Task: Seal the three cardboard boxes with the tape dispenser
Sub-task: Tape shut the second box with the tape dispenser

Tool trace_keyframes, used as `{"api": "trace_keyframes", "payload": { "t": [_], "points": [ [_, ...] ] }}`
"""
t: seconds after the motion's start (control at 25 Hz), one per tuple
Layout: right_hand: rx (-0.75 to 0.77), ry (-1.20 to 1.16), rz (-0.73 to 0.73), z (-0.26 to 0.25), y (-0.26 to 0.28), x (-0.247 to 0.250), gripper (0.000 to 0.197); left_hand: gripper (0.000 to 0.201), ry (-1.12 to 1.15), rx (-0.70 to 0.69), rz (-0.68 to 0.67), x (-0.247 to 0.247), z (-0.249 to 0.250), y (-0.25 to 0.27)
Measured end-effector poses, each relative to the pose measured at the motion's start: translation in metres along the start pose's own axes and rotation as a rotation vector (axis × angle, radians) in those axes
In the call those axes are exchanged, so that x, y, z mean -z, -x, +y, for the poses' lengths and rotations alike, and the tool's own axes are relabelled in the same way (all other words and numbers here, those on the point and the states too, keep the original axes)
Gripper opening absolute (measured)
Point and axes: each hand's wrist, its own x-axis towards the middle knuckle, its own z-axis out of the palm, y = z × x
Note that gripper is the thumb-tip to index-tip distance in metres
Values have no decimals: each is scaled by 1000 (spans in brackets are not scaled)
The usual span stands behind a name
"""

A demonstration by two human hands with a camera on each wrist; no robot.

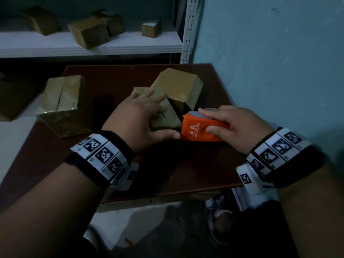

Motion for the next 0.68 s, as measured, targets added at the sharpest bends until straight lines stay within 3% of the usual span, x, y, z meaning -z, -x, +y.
{"api": "trace_keyframes", "payload": {
  "t": [0.2, 0.32, 0.52, 0.68],
  "points": [
    [27, -34, -9, -6, -3, 3, 54, 88, 0, 162, 31, -3, 1, -3],
    [81, 42, 2, -15, -3, 1, 52, 68, -25, 115, 99, -4, -1, -3],
    [109, 264, 34, -25, -8, 1, 58, 77, -35, 56, 175, -15, -15, 8],
    [63, 252, 44, -28, -12, 7, 57, 72, -3, 68, 230, -22, -20, 14]
  ]
}}
